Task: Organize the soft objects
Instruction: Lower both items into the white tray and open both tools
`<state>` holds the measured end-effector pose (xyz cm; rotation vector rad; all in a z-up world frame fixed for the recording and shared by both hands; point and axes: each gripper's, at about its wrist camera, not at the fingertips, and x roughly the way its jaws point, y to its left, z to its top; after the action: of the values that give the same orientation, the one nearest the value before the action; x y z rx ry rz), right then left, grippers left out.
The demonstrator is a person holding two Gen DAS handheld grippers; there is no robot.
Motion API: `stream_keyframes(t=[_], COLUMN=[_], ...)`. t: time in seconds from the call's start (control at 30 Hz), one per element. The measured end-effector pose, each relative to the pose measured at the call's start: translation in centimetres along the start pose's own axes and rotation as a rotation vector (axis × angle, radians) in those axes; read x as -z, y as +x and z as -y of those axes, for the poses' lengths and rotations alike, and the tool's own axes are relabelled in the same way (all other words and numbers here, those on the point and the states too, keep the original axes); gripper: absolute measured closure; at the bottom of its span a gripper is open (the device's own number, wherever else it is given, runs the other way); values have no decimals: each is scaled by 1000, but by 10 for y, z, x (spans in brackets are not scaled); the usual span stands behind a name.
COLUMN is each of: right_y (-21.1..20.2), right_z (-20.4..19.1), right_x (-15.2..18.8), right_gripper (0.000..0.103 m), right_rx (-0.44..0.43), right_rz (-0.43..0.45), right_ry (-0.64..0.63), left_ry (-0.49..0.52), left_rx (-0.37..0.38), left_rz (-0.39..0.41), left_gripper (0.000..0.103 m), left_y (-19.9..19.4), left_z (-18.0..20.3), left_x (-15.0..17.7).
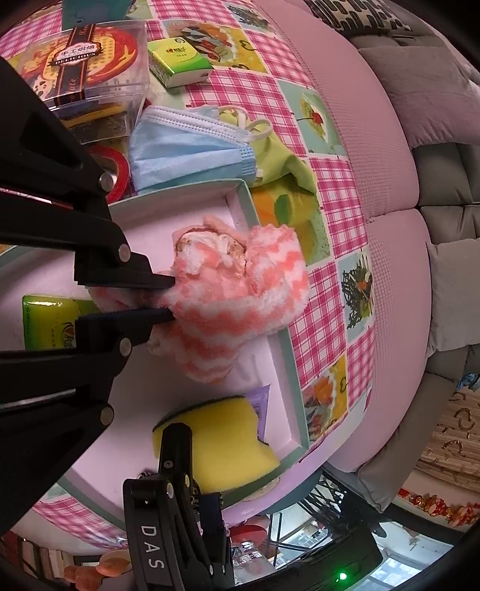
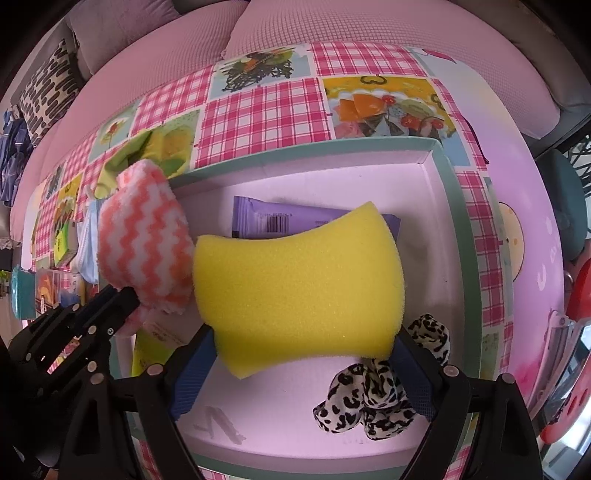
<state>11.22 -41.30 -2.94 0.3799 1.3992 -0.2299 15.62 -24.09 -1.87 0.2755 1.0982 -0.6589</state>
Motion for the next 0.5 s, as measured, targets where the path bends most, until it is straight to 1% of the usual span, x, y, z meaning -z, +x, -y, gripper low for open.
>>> stream_keyframes(t=[0.07,0.17,0.3,0.37,0.4,0.43,0.5], right_y=[-2,-6,-13,-16,-18,-20,-24], right_z=[0,1,2,1,0,-1,-3], right_x=[0,1,4,7,8,10,13], right_gripper=[11,10,6,3,2,2,0], right_rx=[-2,-16,-20,-28,-32,-34,-33], right_rz=[4,7,19,22,22,21,24], right_ry=[2,12,16,24,24,24,24], left_ry=[-14,-28,-43,-51,-54,-57,-68], left_rx=[16,14,17,24,25,23,15], left_rz=[-9,-11,-10,-5,-1,1,6], left_gripper=[90,84,66,63,60,54,51], left_y=[-3,-9,-20,-29,-33,-37,-44], left_z=[-2,-3,-6,-7,-8,-9,-12], left_x=[0,1,4,6,7,7,8])
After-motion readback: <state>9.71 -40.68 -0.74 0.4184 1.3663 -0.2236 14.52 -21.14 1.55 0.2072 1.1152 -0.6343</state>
